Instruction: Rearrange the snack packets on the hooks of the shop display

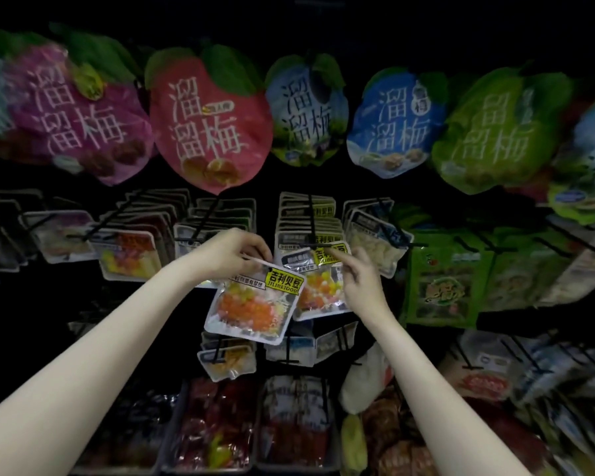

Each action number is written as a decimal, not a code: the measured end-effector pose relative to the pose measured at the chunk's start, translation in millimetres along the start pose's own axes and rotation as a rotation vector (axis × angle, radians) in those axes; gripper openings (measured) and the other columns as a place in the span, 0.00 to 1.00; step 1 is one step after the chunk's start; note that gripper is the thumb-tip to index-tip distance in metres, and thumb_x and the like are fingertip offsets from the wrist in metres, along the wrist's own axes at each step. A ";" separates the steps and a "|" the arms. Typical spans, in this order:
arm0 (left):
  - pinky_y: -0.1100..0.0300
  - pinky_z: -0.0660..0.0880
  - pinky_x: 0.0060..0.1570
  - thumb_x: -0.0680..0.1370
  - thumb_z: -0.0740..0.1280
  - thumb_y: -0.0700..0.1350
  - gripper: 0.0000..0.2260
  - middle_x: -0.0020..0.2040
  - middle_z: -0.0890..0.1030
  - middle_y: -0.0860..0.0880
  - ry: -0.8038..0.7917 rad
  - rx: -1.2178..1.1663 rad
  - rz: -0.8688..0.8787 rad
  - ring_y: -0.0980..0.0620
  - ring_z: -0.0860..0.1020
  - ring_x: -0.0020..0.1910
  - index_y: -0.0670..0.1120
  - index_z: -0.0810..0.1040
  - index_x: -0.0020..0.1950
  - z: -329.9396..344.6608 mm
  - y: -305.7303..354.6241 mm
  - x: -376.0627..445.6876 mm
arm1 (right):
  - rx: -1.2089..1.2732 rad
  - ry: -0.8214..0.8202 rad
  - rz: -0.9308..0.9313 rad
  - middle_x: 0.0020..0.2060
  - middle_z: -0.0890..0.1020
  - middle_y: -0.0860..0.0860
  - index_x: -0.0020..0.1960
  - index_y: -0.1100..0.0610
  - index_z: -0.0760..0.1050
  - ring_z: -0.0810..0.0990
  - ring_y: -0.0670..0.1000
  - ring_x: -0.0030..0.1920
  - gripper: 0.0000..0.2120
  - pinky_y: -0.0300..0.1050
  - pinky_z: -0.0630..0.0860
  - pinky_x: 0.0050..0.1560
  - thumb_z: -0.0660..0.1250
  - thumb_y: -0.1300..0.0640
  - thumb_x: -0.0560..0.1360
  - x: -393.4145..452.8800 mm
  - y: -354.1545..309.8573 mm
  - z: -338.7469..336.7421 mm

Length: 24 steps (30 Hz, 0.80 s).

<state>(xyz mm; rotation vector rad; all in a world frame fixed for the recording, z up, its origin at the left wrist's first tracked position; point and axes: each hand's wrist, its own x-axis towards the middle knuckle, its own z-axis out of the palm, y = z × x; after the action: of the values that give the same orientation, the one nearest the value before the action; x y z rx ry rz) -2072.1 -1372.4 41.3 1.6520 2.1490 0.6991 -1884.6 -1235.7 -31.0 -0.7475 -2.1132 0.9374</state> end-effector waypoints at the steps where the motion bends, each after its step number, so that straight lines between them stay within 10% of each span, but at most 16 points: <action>1: 0.62 0.76 0.45 0.75 0.67 0.38 0.07 0.44 0.82 0.51 -0.002 -0.007 0.002 0.55 0.80 0.45 0.50 0.79 0.46 2.1 -2.1 0.0 | 0.016 -0.003 -0.012 0.46 0.68 0.43 0.62 0.52 0.75 0.71 0.46 0.53 0.25 0.36 0.62 0.56 0.53 0.74 0.76 -1.4 1.1 0.6; 8: 0.68 0.75 0.45 0.76 0.67 0.37 0.09 0.44 0.82 0.55 0.026 -0.111 0.034 0.64 0.78 0.44 0.52 0.80 0.47 12.3 -4.7 3.8 | 0.139 0.025 -0.026 0.44 0.67 0.44 0.59 0.43 0.70 0.67 0.38 0.42 0.26 0.29 0.65 0.48 0.54 0.73 0.77 -0.1 -9.4 -4.9; 11: 0.61 0.76 0.51 0.76 0.68 0.37 0.09 0.44 0.80 0.58 0.072 -0.177 0.029 0.61 0.78 0.46 0.52 0.79 0.45 17.9 -4.0 11.1 | 0.074 0.001 0.003 0.51 0.67 0.50 0.67 0.52 0.70 0.65 0.41 0.55 0.25 0.20 0.58 0.58 0.52 0.73 0.78 3.2 -14.7 -1.3; 16: 0.60 0.75 0.52 0.76 0.67 0.37 0.09 0.45 0.79 0.59 0.063 -0.172 0.071 0.57 0.78 0.49 0.52 0.80 0.47 24.5 0.0 17.3 | 0.000 -0.014 0.025 0.58 0.66 0.52 0.69 0.52 0.69 0.64 0.48 0.65 0.26 0.40 0.54 0.73 0.52 0.73 0.77 1.7 -14.7 -3.2; 24: 0.58 0.72 0.57 0.77 0.64 0.35 0.13 0.54 0.79 0.52 0.100 -0.114 0.066 0.55 0.75 0.56 0.47 0.80 0.57 32.3 6.1 28.1 | -0.127 -0.093 -0.065 0.54 0.65 0.54 0.64 0.64 0.73 0.64 0.45 0.55 0.20 0.15 0.57 0.54 0.56 0.75 0.75 0.1 -29.6 -10.3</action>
<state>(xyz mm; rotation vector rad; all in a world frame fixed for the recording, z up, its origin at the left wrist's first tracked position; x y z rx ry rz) -2057.2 -1338.4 19.1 1.6667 2.0869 0.9238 -1883.1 -1248.6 -2.4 -0.7053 -2.2816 0.8236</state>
